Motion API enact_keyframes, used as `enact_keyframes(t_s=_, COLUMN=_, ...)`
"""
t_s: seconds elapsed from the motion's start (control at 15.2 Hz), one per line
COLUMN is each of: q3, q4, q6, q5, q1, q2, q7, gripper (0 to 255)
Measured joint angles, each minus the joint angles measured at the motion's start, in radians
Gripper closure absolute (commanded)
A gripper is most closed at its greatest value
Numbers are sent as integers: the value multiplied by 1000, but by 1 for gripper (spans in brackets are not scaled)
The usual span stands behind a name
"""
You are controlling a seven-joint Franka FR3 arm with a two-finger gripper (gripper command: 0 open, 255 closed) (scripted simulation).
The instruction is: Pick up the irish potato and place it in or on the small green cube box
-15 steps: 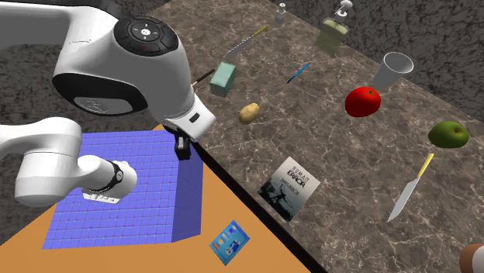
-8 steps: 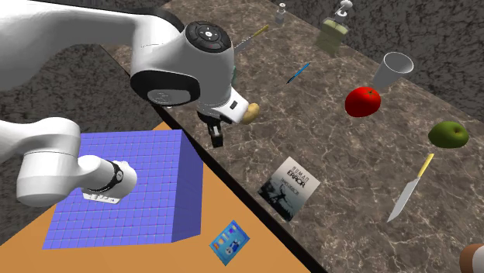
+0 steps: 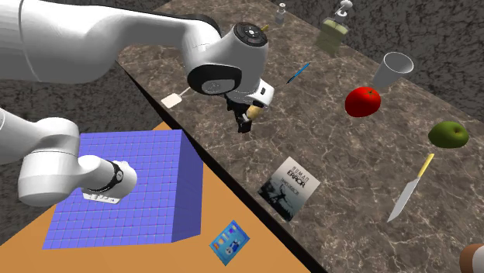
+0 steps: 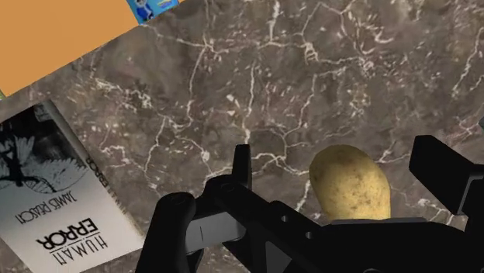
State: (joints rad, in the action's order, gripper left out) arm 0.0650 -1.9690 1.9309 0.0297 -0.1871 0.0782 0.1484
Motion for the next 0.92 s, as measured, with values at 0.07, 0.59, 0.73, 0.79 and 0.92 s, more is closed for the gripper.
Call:
enact_keyframes(t_s=0.07, q3=5, q4=30, q6=8, q5=-4, q1=-5, q2=38, q7=8, gripper=0)
enact_keyframes(t_s=0.59, q3=48, q4=275, q6=28, q5=-42, q1=-61, q2=302, q7=52, gripper=0)
enact_keyframes(t_s=0.73, q3=52, q4=294, q6=38, q5=-46, q1=-68, q2=332, q7=52, gripper=0)
enact_keyframes(t_s=0.79, q3=52, q4=293, q6=47, q5=-48, q1=-69, q2=340, q7=53, gripper=0)
enact_keyframes(t_s=0.92, q3=52, q4=281, q6=71, q5=-49, q1=-70, q2=352, q7=53, gripper=0)
